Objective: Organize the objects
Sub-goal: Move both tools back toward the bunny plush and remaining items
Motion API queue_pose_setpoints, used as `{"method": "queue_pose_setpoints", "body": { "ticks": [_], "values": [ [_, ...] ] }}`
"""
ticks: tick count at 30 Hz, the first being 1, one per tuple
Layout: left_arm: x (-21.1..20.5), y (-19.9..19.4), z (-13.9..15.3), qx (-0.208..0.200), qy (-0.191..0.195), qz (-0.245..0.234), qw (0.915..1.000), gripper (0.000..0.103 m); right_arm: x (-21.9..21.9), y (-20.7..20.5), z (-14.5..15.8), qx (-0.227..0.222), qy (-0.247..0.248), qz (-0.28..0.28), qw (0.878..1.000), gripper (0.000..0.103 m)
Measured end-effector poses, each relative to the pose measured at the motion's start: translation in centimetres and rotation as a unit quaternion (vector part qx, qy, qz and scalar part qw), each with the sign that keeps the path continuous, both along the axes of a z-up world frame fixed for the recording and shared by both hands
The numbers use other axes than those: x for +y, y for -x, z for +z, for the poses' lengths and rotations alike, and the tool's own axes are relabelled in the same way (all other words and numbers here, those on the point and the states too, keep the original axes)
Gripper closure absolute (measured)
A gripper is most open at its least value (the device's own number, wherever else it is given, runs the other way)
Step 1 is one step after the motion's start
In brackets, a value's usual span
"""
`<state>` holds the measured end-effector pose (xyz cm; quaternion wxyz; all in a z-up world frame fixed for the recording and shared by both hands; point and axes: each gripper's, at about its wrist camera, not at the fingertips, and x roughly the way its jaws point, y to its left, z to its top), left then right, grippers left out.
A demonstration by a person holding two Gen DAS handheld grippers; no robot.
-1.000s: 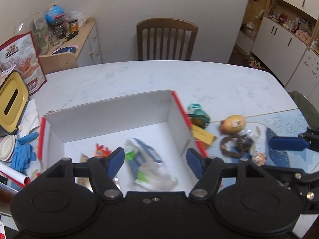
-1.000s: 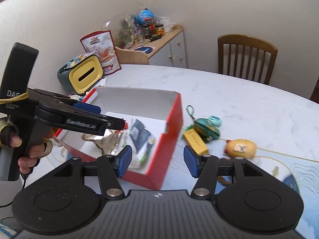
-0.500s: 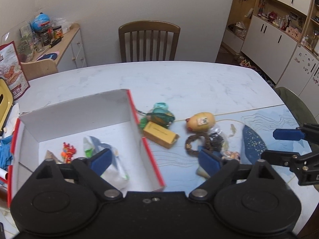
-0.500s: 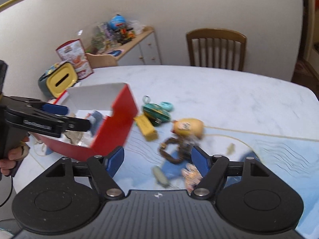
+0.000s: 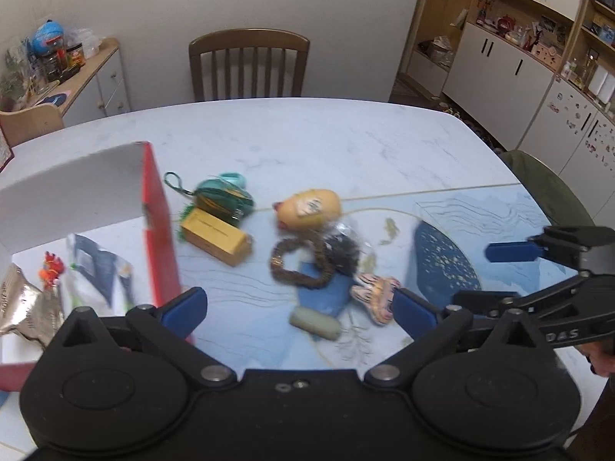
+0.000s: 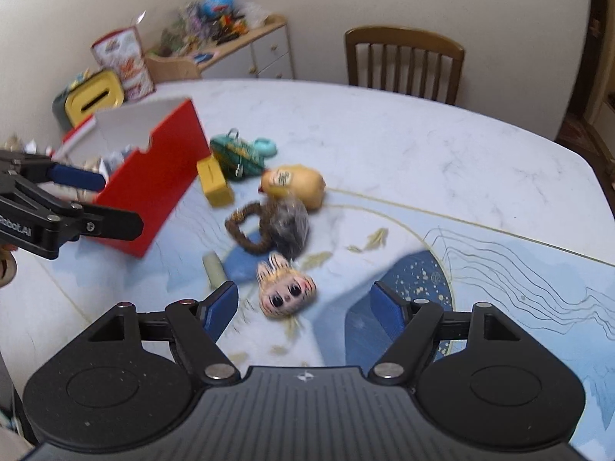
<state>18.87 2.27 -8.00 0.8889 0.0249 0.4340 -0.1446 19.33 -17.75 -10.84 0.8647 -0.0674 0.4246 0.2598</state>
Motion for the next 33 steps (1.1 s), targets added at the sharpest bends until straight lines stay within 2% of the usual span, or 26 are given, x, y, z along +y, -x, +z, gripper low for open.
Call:
{"method": "queue_pose_setpoints", "body": {
  "ticks": [5,9,15,21,28,33],
  "values": [
    [-2.2,1.0,-2.1,-0.012,-0.023,-0.02,0.9995,0.001,0.1,-0.3,-1.6,0.004,0.028,0.061,0.998,0.027],
    [-2.9,1.3,-4.5,-0.008,-0.038,-0.026,0.9989,0.001,0.2,-1.2,-2.6,0.014,0.033,0.085,0.996,0.027],
    [-2.8,0.8,-7.6,0.001,-0.042,-0.01,0.9991,0.001,0.9,-2.7,-4.2,0.031,0.032,0.093,0.995,0.027],
    [-3.3,0.0,-9.6,-0.017,-0.066,-0.003,0.9977,0.002,1.8,-4.2,-5.3,0.066,0.002,0.077,0.995,0.027],
    [-3.9,-0.9,-10.8,-0.018,-0.074,-0.007,0.997,0.012,3.3,-5.5,-6.4,0.08,0.003,0.063,0.995,0.028],
    [-3.9,-1.3,-11.1,-0.02,-0.073,-0.009,0.9971,0.021,3.9,-5.8,-6.8,0.084,0.002,0.062,0.995,0.035]
  ]
}}
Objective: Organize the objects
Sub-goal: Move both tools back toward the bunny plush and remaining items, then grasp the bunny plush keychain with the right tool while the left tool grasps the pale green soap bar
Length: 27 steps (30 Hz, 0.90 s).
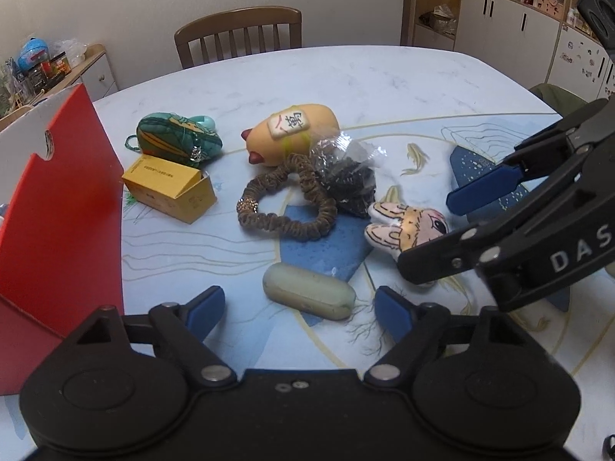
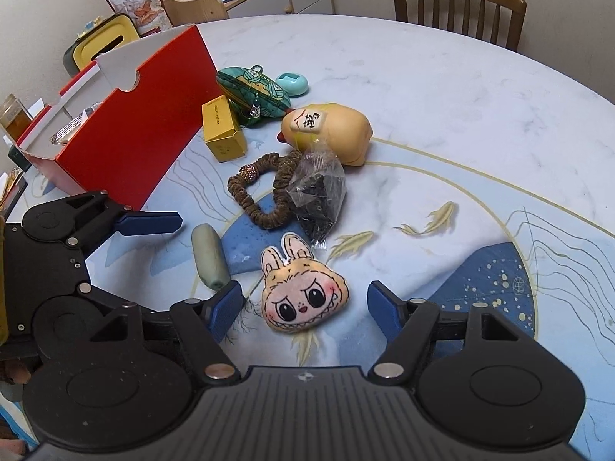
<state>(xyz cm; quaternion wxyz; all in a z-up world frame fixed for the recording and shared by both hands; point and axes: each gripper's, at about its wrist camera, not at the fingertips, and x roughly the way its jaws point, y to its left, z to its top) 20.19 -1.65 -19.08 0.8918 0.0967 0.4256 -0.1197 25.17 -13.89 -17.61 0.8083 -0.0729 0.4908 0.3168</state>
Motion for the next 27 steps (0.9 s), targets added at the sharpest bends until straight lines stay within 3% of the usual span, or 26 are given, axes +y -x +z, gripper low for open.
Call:
{"method": "queue_pose_setpoints", "body": {
  "ticks": [8,12,20,27],
  "values": [
    [0.0,-0.2,0.2,0.003,0.008,-0.007,0.9999,0.039,0.3,-0.5,-0.5,0.012,-0.002,-0.013,1.0,0.052],
    [-0.1,-0.3,0.3,0.003,0.013,-0.011,0.9999,0.052,0.3,-0.4,-0.5,0.013,-0.002,-0.019,1.0,0.054],
    [-0.2,0.1,0.9,0.007,0.01,-0.015,0.9998,0.053,-0.2,0.3,0.2,0.012,-0.011,-0.034,0.999,0.056],
    [0.0,1.0,3.2,0.005,0.025,-0.019,0.9995,0.053,-0.5,1.3,2.3,0.001,-0.023,-0.039,0.999,0.056]
  ]
}}
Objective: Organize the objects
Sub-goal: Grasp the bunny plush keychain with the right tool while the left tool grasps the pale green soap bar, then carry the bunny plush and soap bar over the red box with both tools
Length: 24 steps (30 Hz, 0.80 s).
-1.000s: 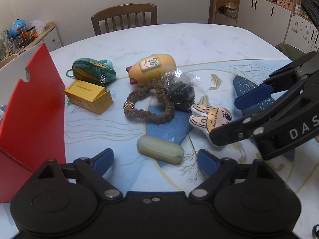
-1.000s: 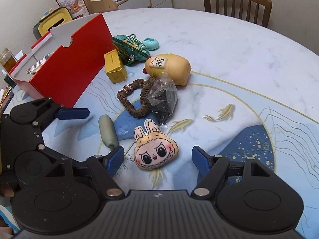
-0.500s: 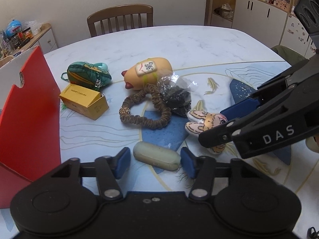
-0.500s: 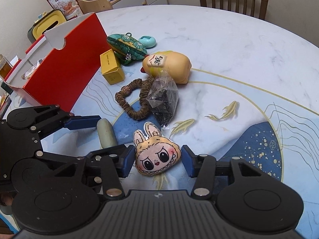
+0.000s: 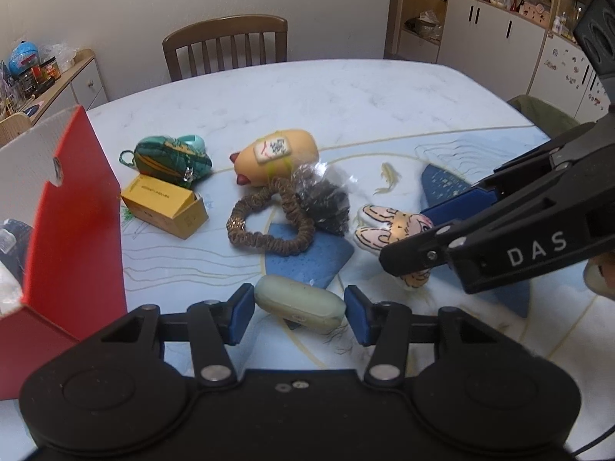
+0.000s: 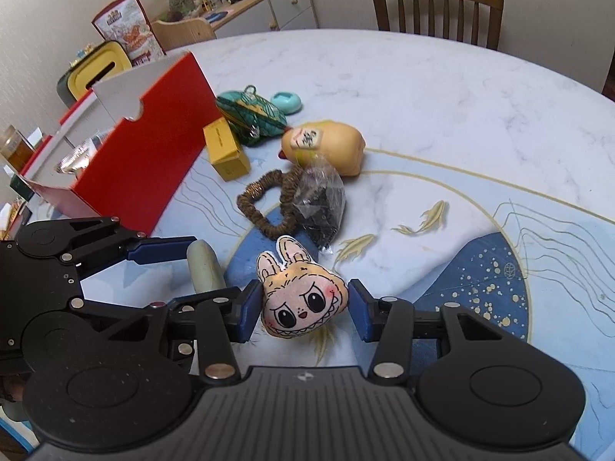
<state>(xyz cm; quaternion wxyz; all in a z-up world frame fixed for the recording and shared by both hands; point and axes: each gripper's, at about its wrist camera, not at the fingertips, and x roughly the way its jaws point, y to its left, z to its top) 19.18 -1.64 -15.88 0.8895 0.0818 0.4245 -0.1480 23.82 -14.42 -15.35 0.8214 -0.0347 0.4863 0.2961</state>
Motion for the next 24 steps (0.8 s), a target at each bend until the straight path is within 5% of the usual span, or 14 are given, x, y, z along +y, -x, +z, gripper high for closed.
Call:
{"method": "queue_pose_setpoints", "body": {
  "ticks": [24],
  "values": [
    [8.2,0.8,8.6,-0.006,0.064,0.027,0.9976,0.053,5.5,2.9,8.1,-0.048,-0.034,0.008,0.998,0.056]
  ]
}}
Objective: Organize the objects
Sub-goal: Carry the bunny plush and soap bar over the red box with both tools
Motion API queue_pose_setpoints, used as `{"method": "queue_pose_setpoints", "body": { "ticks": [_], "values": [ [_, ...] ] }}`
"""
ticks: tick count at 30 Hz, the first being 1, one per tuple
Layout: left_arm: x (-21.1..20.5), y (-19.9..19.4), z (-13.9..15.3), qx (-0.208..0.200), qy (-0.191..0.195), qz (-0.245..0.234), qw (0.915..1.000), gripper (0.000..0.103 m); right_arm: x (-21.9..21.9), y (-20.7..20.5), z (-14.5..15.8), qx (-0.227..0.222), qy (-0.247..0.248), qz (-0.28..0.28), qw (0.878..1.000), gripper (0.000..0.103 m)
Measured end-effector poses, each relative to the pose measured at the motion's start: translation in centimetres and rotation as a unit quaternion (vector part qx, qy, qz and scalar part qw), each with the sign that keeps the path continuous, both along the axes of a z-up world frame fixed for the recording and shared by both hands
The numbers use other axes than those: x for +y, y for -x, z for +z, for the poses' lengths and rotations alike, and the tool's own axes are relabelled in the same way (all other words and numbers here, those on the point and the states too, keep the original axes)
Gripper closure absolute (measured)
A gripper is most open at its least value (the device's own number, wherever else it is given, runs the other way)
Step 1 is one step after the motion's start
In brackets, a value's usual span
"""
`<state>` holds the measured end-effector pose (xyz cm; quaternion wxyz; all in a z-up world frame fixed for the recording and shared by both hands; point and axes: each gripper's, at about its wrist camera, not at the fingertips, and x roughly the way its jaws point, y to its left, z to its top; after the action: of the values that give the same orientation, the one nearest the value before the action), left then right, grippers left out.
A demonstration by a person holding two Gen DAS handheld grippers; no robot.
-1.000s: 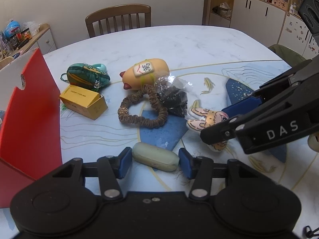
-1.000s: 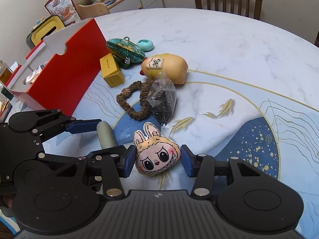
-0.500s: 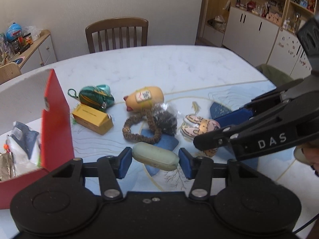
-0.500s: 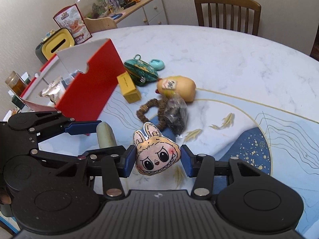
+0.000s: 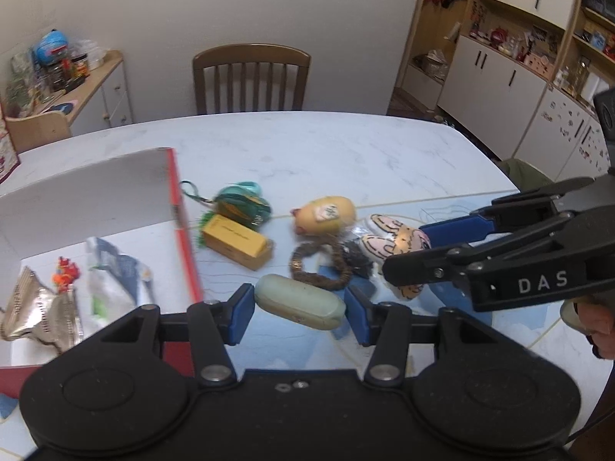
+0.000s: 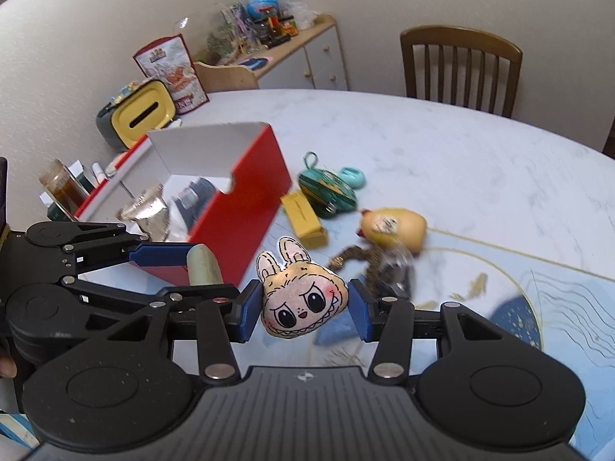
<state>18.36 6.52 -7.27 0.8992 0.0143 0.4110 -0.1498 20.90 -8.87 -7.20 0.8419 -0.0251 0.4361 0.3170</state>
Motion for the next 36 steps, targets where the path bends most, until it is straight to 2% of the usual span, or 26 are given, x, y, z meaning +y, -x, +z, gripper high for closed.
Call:
{"method": "queue_pose_setpoints", "body": {
  "ticks": [17,27,36],
  "values": [
    [10.8,-2.2,3.0,-0.011,-0.003,0.054,0.9985,0.053,9.5,0.4,2.6,-0.031,0.004,0.033,0.999,0.056],
    [16.8,-4.4,2.3,0.008,-0.02,0.077,0.9968,0.053,15.0,-1.2,2.7,-0.043,0.016,0.028,0.999,0.056],
    [20.4,-6.7,0.0,0.024,-0.045,0.09,0.9946,0.053,20.3,-4.0,1.1,-0.051,0.048,0.016,0.997,0.056]
  ]
}}
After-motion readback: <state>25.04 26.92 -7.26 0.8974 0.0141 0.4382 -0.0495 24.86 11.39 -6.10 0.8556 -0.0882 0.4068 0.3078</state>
